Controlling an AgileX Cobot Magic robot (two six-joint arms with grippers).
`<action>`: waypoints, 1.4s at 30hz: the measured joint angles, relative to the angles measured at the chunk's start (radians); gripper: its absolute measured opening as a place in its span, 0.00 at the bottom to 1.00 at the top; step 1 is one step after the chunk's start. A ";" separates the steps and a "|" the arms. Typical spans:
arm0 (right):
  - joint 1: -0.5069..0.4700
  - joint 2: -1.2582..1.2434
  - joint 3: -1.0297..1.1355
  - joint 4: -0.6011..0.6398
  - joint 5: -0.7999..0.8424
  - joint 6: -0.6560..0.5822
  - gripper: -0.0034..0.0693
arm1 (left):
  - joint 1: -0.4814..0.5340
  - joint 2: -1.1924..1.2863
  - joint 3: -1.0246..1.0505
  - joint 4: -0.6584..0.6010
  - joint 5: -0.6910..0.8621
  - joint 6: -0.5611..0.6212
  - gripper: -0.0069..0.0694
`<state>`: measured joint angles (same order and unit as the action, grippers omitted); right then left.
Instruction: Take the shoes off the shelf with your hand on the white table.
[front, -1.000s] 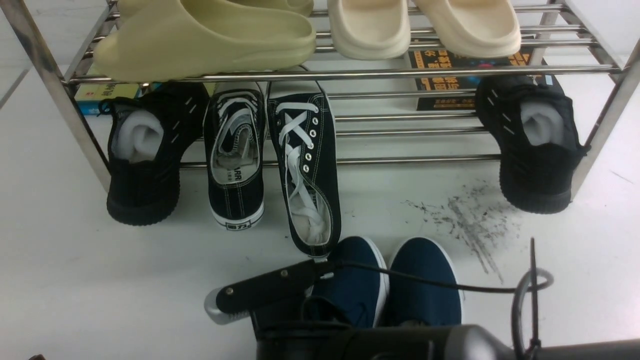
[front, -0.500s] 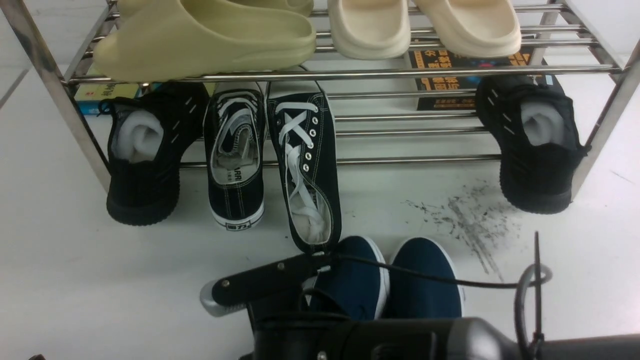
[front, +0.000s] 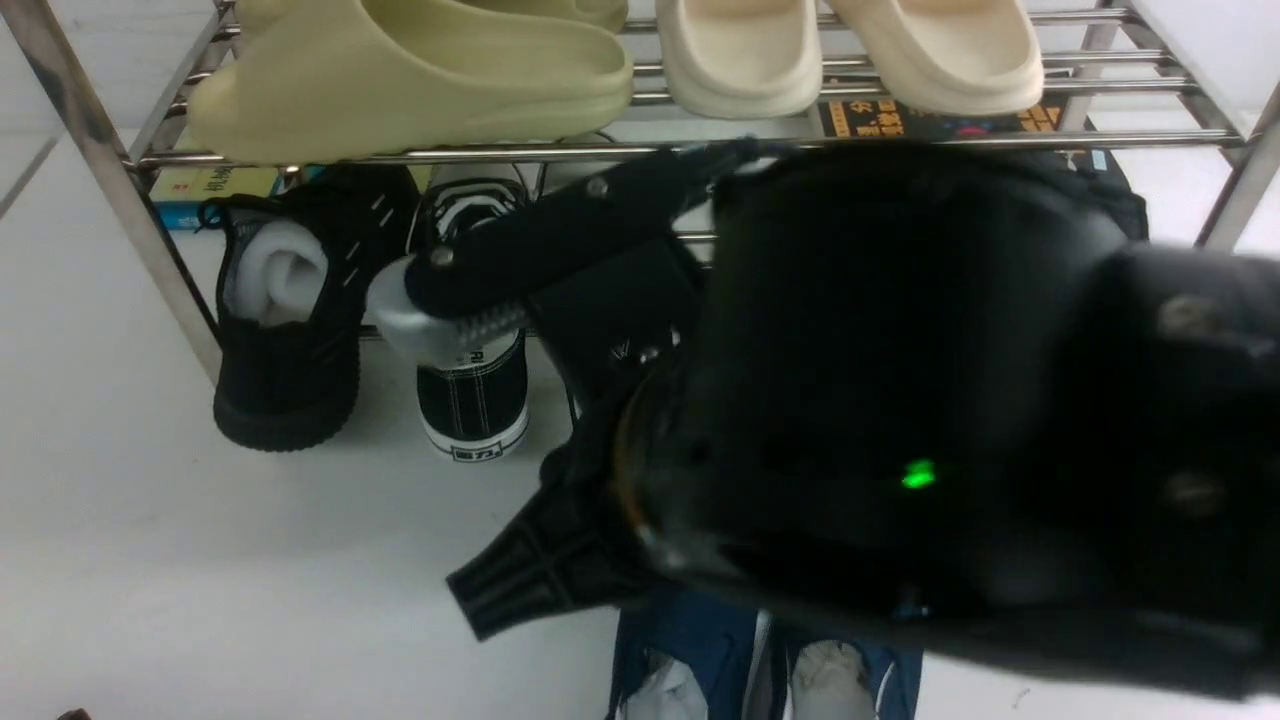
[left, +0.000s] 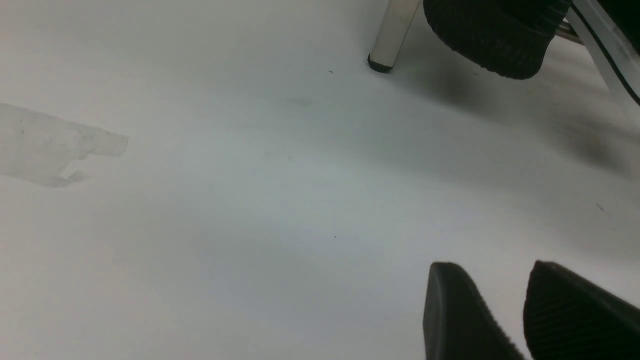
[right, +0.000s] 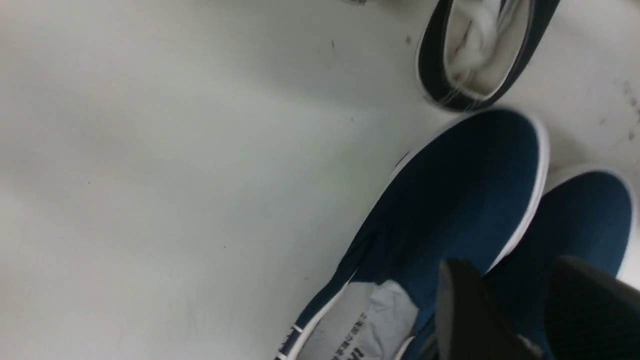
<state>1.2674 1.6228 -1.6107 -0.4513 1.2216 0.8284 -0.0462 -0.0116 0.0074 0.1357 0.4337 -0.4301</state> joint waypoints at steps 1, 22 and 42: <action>-0.011 -0.027 -0.001 0.014 0.004 -0.019 0.25 | 0.000 0.000 0.000 0.000 0.000 0.000 0.41; -0.072 -0.310 0.267 0.182 0.021 -0.210 0.03 | 0.000 0.000 0.000 0.000 0.000 0.000 0.41; -0.072 -0.311 0.524 0.410 -0.269 -0.261 0.19 | 0.000 0.000 0.000 0.000 0.000 0.000 0.41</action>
<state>1.1956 1.3116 -1.0870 -0.0418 0.9525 0.5675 -0.0462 -0.0116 0.0074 0.1357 0.4337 -0.4301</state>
